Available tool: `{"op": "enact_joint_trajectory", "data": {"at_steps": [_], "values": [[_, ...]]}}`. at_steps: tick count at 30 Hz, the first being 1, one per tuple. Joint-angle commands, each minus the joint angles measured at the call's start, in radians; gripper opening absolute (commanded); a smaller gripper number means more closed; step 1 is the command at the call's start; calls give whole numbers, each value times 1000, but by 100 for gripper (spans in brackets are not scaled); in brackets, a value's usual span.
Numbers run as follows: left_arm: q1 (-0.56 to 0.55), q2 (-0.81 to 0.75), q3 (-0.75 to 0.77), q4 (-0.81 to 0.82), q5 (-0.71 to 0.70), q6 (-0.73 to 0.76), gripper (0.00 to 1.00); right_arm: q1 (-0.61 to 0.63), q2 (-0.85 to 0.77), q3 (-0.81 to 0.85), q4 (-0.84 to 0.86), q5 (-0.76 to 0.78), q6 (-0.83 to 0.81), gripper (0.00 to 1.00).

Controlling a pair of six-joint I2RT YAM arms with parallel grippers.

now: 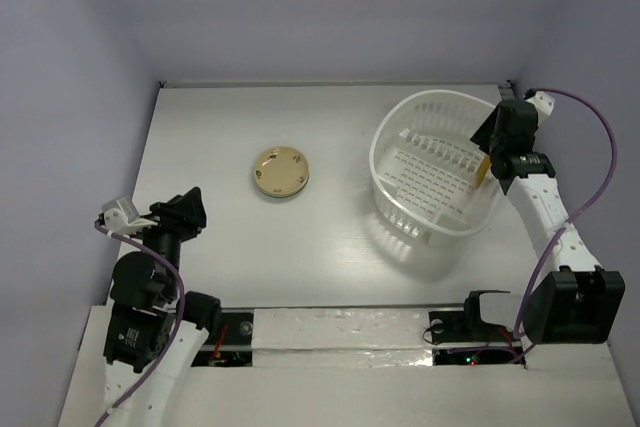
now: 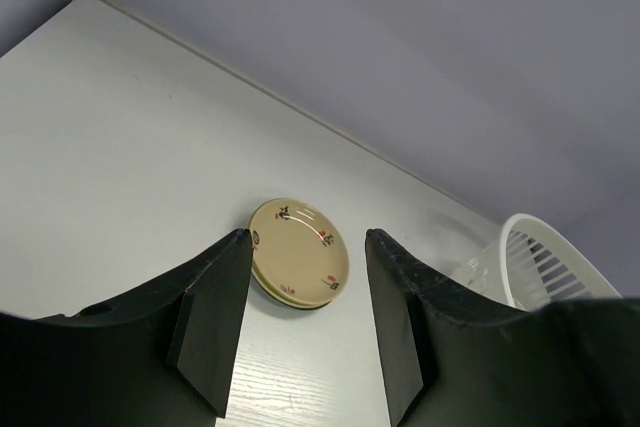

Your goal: Unload the plates from the dish rack

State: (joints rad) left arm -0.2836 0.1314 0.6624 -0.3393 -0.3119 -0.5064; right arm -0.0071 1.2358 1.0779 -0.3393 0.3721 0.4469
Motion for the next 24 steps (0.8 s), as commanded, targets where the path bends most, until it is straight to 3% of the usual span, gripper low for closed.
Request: {"op": "enact_joint_trajectory", "data": {"at_steps": [1, 6, 16, 17, 20, 21, 24], "values": [[-15, -18, 8, 45, 10, 6, 46, -33, -7, -3, 2, -1, 18, 56], [-25, -26, 8, 46, 7, 6, 47, -88, 10, -19, 25, -28, 7, 56], [-25, -29, 8, 45, 4, 6, 47, -172, 206, 65, 23, -174, -43, 49], [-25, -29, 8, 45, 2, 6, 47, -172, 229, 100, 17, -182, -54, 46], [-25, -29, 9, 42, 2, 6, 47, -172, 303, 147, 40, -271, -111, 24], [-25, -29, 9, 43, 2, 5, 47, -172, 338, 160, 37, -288, -128, 4], [-25, -26, 9, 42, 2, 5, 47, -172, 385, 189, 75, -404, -221, 0]]}}
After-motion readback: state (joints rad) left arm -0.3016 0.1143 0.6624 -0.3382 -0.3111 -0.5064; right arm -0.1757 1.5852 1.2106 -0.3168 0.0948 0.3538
